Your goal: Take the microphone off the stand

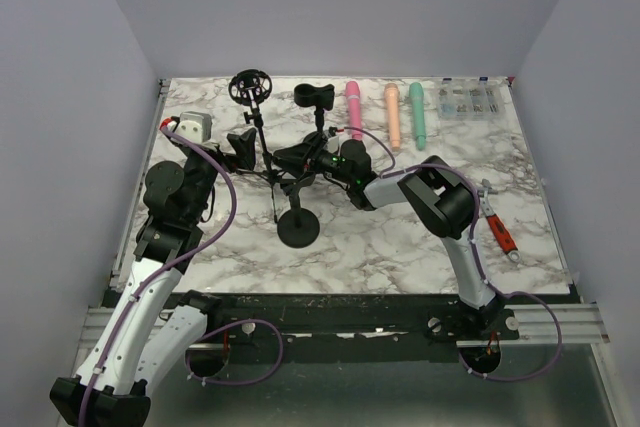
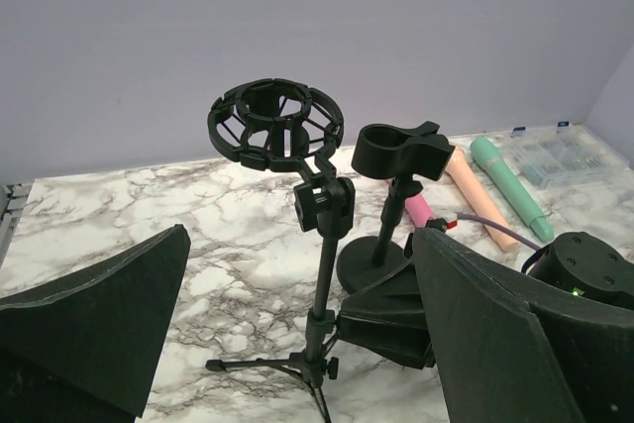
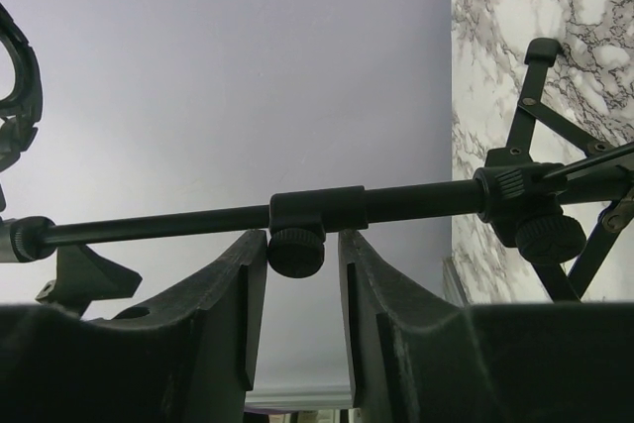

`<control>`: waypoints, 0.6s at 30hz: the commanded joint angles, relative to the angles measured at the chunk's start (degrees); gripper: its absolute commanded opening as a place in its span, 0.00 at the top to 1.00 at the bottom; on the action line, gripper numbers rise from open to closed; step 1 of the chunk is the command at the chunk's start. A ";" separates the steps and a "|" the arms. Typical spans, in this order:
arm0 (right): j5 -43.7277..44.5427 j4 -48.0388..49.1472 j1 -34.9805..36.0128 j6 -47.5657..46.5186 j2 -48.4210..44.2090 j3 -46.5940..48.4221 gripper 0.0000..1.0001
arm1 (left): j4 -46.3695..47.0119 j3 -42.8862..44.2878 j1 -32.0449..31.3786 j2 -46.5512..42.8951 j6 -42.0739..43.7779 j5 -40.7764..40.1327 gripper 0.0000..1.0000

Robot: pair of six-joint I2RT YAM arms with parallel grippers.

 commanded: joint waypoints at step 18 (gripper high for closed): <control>1.92 1.94 0.67 -4.35 0.18 -0.51 0.96 | 1.46 -0.83 0.03 -0.32 -0.16 0.84 0.02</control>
